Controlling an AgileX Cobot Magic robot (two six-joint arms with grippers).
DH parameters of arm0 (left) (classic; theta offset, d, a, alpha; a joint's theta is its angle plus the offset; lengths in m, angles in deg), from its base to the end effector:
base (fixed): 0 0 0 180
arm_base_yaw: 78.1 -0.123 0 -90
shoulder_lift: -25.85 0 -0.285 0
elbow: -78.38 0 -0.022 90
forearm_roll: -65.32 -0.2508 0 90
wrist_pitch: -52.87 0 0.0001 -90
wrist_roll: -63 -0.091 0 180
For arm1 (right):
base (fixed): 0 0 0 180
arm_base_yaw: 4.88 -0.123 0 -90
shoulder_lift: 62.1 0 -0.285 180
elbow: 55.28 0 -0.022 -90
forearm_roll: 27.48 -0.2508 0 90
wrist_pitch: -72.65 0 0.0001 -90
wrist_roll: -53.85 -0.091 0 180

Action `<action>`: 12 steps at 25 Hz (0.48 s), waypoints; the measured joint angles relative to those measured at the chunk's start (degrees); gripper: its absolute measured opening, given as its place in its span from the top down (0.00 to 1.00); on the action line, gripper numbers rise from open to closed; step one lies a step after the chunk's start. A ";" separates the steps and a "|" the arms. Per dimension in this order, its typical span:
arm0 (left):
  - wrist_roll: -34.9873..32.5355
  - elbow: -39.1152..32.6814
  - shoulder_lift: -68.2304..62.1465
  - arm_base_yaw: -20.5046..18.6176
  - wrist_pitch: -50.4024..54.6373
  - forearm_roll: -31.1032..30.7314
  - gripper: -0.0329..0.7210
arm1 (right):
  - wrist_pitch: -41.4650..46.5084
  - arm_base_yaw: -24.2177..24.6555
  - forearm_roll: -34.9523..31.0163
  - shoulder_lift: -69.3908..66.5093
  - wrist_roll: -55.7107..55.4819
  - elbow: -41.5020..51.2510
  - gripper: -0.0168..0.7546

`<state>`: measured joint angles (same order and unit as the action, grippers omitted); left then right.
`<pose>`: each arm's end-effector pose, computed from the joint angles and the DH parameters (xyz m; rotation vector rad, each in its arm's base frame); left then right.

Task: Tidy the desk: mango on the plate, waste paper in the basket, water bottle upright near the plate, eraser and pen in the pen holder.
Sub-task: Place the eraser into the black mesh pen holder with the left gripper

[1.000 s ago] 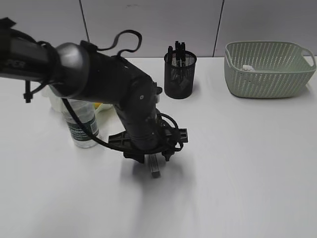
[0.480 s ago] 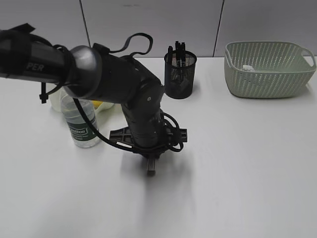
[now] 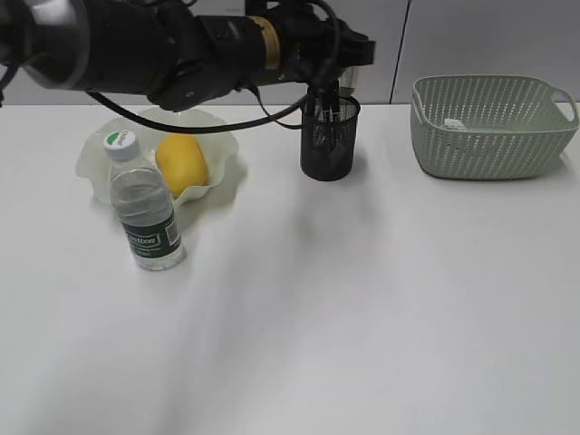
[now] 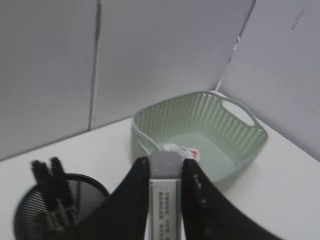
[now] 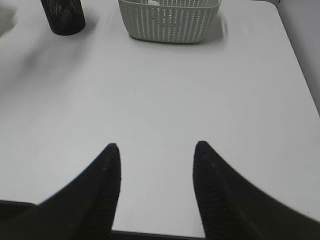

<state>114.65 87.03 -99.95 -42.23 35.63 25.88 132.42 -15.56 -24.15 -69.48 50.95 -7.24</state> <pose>0.3844 -0.2990 0.2381 0.4998 1.8076 -0.7752 -0.0054 -0.0057 0.2814 -0.1337 2.0056 0.0822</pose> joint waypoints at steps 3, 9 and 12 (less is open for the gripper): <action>-1.81 3.23 -4.67 -3.78 -3.80 -0.18 0.77 | 0.00 0.00 0.00 0.00 0.00 0.00 0.48; -6.43 10.33 -10.86 -4.08 -6.02 -0.53 0.77 | 0.00 0.00 0.00 0.00 0.00 0.00 0.48; -7.04 12.49 -12.84 -4.03 -6.26 -0.56 0.77 | 0.00 0.00 0.00 0.00 0.00 0.00 0.48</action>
<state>107.61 99.52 -112.79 -46.26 29.37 25.32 132.42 -15.56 -24.15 -69.48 50.95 -7.24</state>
